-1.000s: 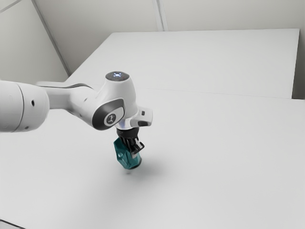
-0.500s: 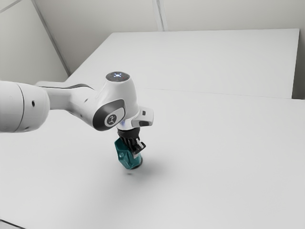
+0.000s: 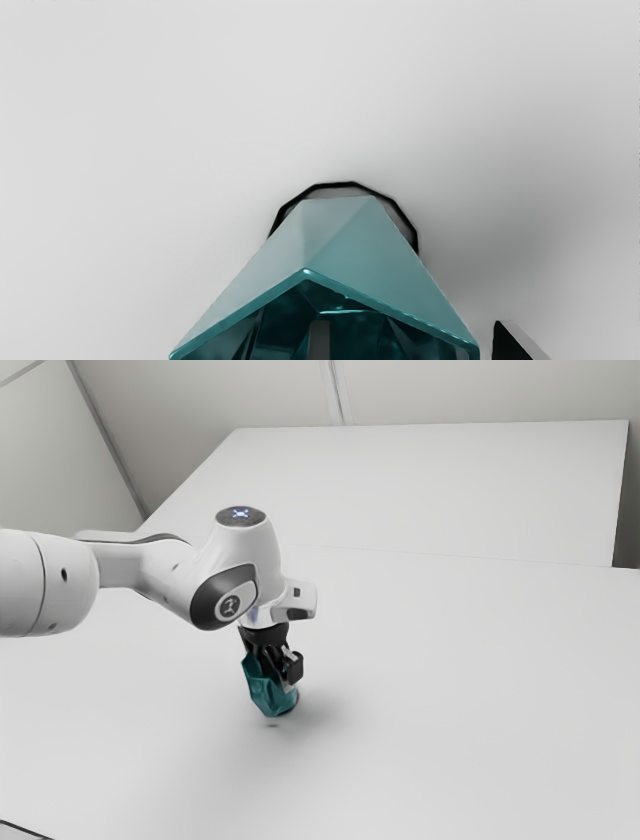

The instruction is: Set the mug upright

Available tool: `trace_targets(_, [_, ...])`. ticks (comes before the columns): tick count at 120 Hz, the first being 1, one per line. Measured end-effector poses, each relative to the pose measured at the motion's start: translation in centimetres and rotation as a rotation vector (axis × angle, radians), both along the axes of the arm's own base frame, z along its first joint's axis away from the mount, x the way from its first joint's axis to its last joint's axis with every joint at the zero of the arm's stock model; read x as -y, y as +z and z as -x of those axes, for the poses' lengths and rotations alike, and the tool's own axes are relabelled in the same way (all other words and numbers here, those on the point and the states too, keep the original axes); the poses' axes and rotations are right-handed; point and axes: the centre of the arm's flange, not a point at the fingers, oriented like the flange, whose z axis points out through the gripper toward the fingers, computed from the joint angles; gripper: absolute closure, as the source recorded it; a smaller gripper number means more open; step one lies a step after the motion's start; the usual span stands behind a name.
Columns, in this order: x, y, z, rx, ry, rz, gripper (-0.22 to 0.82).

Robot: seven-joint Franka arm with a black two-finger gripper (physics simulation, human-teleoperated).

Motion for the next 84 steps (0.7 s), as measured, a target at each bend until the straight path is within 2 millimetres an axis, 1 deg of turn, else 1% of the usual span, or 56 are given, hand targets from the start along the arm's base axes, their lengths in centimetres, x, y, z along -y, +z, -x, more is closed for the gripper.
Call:
trace_targets(11, [0.1, 0.9, 0.0, 0.016, -0.001, 0.003, 0.2])
trace_targets(20, [0.1, 2.5, 0.0, 0.044, -0.002, 0.008, 0.14])
trace_targets(30, [0.3, 5.1, -0.1, 0.081, -0.001, 0.017, 0.09])
trace_targets(39, [0.9, 7.9, -0.8, 0.11, -0.003, 0.028, 0.07])
trace_targets(46, [1.4, 11.0, -1.8, 0.136, 0.003, 0.043, 0.05])
trace_targets(52, [1.5, 13.7, -3.0, 0.151, 0.018, 0.057, 0.04])
trace_targets(62, [1.1, 18.0, -6.1, 0.165, 0.053, 0.08, 0.03])
trace_targets(69, [0.6, 20.7, -8.0, 0.166, 0.076, 0.091, 0.02])
trace_targets(77, [-0.4, 22.7, -9.8, 0.155, 0.105, 0.094, 0.02])
trace_targets(84, [-1.2, 23.8, -10.7, 0.138, 0.125, 0.093, 0.01])
